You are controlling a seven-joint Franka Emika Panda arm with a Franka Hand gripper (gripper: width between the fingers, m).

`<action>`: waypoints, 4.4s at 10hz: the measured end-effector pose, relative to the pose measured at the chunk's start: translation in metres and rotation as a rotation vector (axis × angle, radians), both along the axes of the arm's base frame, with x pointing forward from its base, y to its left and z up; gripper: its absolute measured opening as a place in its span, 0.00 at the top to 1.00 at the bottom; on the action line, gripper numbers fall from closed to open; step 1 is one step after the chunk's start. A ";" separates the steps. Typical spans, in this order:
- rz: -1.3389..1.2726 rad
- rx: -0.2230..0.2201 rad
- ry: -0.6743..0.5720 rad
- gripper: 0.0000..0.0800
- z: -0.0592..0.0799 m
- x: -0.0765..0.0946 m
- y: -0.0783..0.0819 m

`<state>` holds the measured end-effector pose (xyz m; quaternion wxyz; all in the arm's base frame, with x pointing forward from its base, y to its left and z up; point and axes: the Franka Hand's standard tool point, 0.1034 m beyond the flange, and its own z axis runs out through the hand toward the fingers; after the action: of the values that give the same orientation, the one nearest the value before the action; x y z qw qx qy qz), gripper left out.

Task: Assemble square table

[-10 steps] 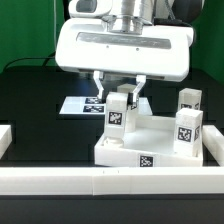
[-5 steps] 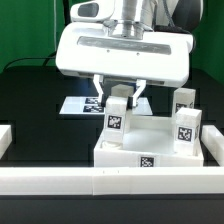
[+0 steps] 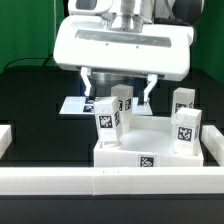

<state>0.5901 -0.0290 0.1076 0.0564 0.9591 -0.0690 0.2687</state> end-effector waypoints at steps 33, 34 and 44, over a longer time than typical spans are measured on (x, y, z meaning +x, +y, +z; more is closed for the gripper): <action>-0.601 0.407 0.462 0.64 -0.013 -0.004 -0.003; -0.677 0.429 0.453 0.64 -0.013 -0.004 -0.003; -0.783 0.453 0.443 0.21 -0.014 0.001 0.002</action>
Offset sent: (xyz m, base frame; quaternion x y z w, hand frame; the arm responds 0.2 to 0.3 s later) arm 0.0154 -0.0052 0.0125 0.0225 -0.0122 -0.0220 0.9994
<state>0.5915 -0.0273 0.0939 -0.0433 0.8833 -0.4667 -0.0042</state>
